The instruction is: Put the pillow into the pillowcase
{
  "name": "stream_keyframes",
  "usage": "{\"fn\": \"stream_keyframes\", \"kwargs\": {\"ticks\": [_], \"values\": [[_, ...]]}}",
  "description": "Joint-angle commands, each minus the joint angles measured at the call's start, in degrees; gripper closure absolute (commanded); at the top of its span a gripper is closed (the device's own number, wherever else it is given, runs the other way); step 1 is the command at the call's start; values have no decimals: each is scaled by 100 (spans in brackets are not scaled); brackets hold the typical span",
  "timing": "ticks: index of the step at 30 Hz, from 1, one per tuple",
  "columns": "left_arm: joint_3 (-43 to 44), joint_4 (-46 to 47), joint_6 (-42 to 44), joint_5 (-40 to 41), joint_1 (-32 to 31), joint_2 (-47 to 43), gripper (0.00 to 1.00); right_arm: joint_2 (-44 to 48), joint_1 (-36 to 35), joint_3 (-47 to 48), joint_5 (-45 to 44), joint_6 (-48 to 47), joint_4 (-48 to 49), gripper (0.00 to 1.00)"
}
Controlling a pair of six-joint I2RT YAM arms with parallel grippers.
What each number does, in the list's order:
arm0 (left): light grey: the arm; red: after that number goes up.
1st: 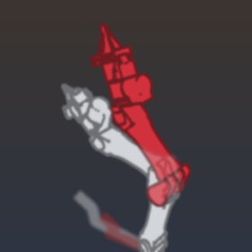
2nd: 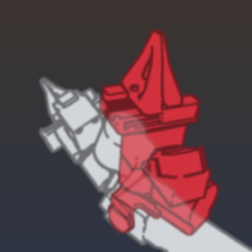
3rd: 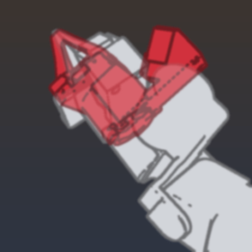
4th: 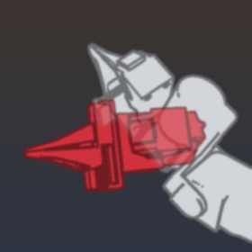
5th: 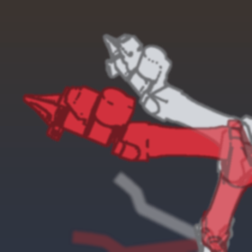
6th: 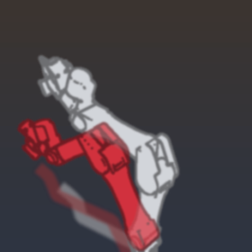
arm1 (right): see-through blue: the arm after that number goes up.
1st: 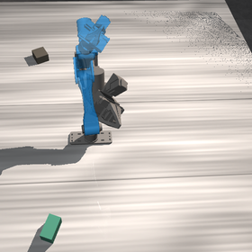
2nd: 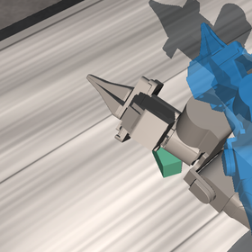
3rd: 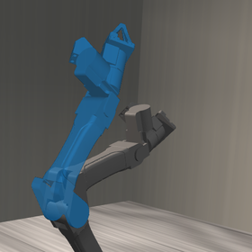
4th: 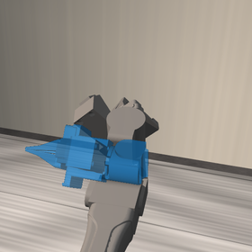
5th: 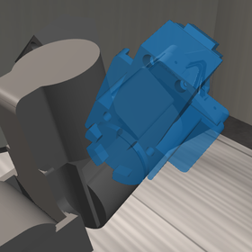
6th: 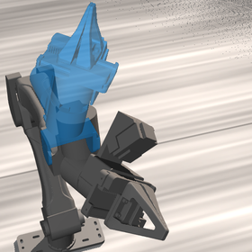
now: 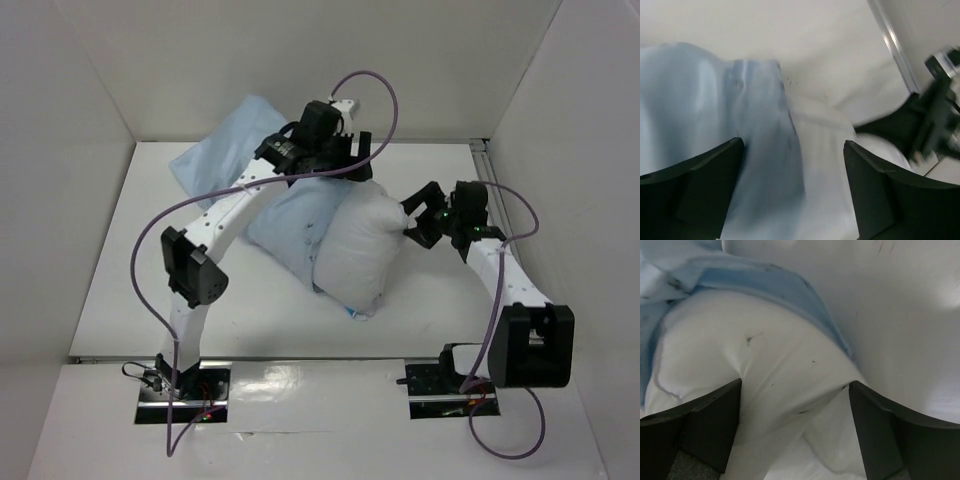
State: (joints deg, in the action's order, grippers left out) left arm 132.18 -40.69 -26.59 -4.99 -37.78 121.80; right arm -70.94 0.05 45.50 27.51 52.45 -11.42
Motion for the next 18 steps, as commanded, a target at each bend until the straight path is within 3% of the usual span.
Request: {"fn": "stream_keyframes", "kwargs": {"ticks": [1,4,5,6,8,12,13,15,18], "values": [[-304,158,356,778,-212,-1289,7,-429,388,730,-826,-630,97,9],[-928,105,356,1561,-370,-1904,37,-413,801,890,-949,-691,27,6],[-1018,44,356,1667,-423,-2001,61,-412,899,969,-871,-761,26,6],[-1080,-26,356,1729,-423,-2063,75,-221,900,970,-870,-945,-44,6],[-1299,-193,356,1835,-485,-2134,85,-44,953,1110,-870,-1227,-298,6],[-1782,-360,418,2159,-652,-2125,42,466,681,962,-1097,-1667,-861,3],[-2036,-361,418,2291,-782,-2073,24,702,576,883,-1098,-1720,-914,2],[-2178,-361,418,2729,-897,-1889,15,931,522,619,-1029,-1790,-985,0],[-2380,-361,418,3170,-1090,-1616,10,1134,460,329,-766,-1852,-985,0]]}}
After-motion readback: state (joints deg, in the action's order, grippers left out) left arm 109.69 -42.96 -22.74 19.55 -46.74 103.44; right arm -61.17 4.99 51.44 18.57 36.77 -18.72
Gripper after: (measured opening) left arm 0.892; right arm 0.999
